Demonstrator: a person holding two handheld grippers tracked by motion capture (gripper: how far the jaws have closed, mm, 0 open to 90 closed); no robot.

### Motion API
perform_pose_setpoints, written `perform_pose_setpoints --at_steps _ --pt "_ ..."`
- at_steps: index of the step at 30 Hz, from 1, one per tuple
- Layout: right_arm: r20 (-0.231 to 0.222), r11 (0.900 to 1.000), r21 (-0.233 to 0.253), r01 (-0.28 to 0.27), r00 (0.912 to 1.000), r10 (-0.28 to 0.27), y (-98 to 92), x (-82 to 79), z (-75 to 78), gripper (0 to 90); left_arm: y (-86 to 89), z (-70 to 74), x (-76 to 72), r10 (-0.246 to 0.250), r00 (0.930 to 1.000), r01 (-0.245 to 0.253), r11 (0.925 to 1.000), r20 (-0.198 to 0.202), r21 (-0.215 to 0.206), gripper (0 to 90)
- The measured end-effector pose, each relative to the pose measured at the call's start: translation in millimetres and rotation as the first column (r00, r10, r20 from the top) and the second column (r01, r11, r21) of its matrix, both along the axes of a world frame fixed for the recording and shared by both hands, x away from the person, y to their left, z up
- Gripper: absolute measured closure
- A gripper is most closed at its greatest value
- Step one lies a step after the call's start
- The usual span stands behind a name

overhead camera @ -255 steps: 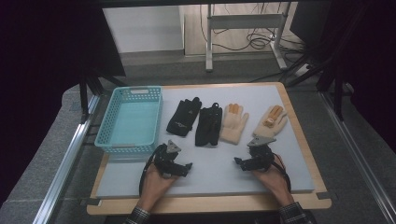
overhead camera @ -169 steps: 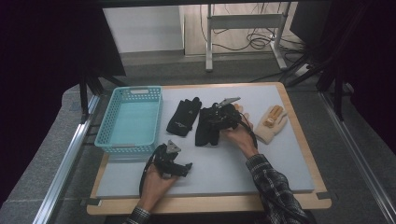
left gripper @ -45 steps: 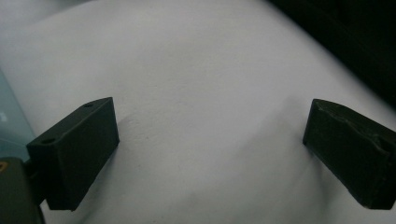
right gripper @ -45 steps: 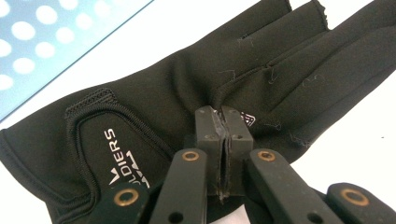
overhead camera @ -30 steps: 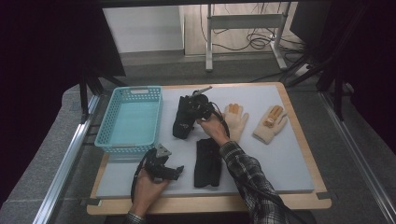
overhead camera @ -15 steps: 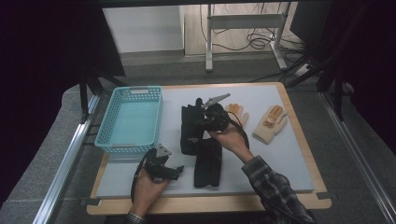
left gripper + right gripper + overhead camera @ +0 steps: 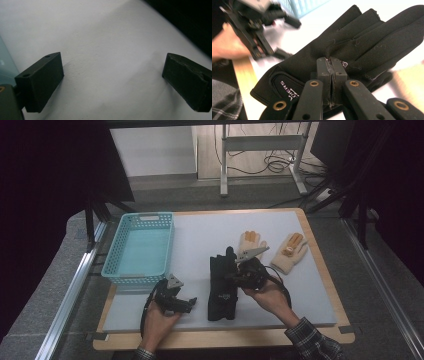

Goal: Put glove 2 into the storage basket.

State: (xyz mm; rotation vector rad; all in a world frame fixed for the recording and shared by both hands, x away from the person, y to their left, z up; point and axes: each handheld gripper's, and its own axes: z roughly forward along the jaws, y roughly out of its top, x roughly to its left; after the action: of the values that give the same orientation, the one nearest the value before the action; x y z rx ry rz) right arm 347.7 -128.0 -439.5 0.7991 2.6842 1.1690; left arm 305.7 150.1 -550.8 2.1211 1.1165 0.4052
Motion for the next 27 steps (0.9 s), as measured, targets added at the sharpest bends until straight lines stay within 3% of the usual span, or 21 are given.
perform_pose_setpoints --at_steps 4,8,12,15,18,22,27 --pt "-0.045 1.0 -0.024 0.02 0.9988 -0.021 2.7 0.8 -26.1 86.9 0.4 0.3 0.0 -0.004 1.0 0.004 1.0 -0.002 0.006 3.9" --pt "-0.058 0.998 -0.048 0.043 0.9972 -0.046 7.3 1.8 -44.4 84.5 0.5 0.3 0.1 -0.005 1.0 0.005 1.0 -0.002 0.007 3.9" --pt "-0.063 0.996 -0.073 0.043 0.9969 -0.048 9.5 0.5 -60.4 69.4 0.5 0.3 0.0 -0.005 1.0 0.005 1.0 -0.002 0.007 3.9" --pt "-0.053 0.997 -0.058 0.048 0.9973 -0.051 6.2 -1.1 -57.8 58.4 0.4 0.3 -0.1 -0.004 1.0 0.004 1.0 -0.003 0.006 3.9" --pt "-0.008 0.996 -0.039 0.076 0.997 -0.077 -2.5 -0.2 -44.6 57.3 0.3 0.2 0.0 -0.003 1.0 0.003 1.0 -0.001 0.005 3.9" --pt "0.029 0.995 -0.032 0.092 0.9954 -0.091 -13.5 0.1 -35.9 66.5 0.4 0.2 0.0 -0.004 1.0 0.004 1.0 -0.001 0.006 3.9" --pt "0.049 0.993 -0.05 0.108 0.9932 -0.106 -26.7 -2.2 -43.9 76.7 0.3 0.2 -0.1 -0.002 1.0 0.002 1.0 -0.003 0.004 3.9"
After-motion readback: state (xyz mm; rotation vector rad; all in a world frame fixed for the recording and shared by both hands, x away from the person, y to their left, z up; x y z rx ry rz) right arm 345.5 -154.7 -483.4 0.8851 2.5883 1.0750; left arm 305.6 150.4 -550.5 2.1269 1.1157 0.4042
